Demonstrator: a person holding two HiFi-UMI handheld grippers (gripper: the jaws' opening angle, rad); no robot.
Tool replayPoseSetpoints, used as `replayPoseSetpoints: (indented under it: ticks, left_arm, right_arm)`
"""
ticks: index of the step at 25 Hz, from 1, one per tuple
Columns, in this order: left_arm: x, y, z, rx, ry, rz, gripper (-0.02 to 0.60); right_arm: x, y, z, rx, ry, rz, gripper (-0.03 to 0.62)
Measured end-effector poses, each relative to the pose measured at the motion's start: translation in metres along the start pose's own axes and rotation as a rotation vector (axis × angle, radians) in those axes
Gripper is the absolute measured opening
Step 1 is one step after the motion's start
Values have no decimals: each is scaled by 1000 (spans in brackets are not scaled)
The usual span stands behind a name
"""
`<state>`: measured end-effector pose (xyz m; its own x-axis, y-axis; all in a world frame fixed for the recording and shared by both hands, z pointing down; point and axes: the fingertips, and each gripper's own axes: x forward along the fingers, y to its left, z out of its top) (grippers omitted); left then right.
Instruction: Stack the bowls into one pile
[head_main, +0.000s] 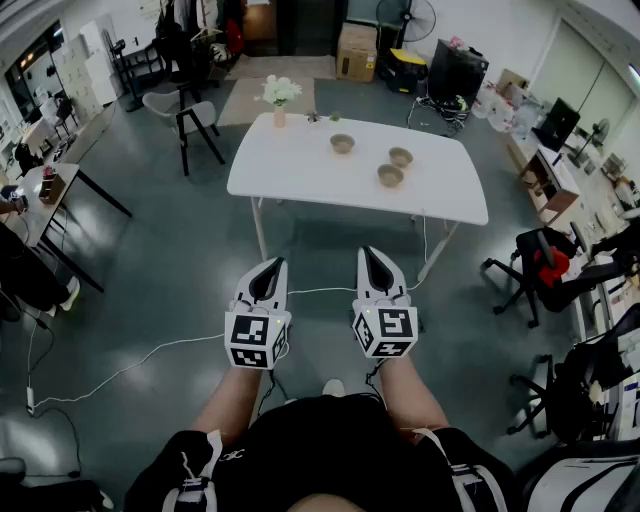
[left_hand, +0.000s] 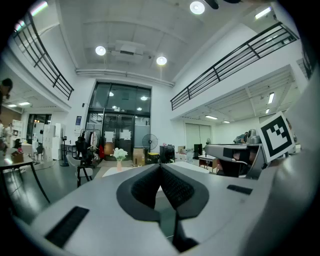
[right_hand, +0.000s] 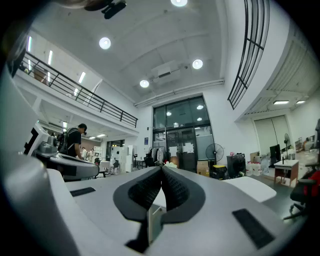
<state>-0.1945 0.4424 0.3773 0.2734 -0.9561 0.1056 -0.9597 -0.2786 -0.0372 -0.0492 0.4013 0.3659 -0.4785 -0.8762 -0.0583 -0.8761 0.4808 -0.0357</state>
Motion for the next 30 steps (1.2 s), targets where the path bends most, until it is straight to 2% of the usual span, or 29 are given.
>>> replayPoseSetpoints:
  ticks: [8,15,24,30]
  left_arm:
    - [29,-5,3,-14,2,-5,13]
    - [58,-17,8,5,-9,39,14]
    - [93,-52,1,-7,-8,70,14]
    - [137,-68,-5,-12,-15,61,14]
  right_arm:
    - [18,-23,-1,23,-9,-2,15]
    - [34,-51,-4,22,-14,32,15]
    - [43,-95,-13,27,-16,81,15]
    - [61,-131,-24,24,-18,98,15]
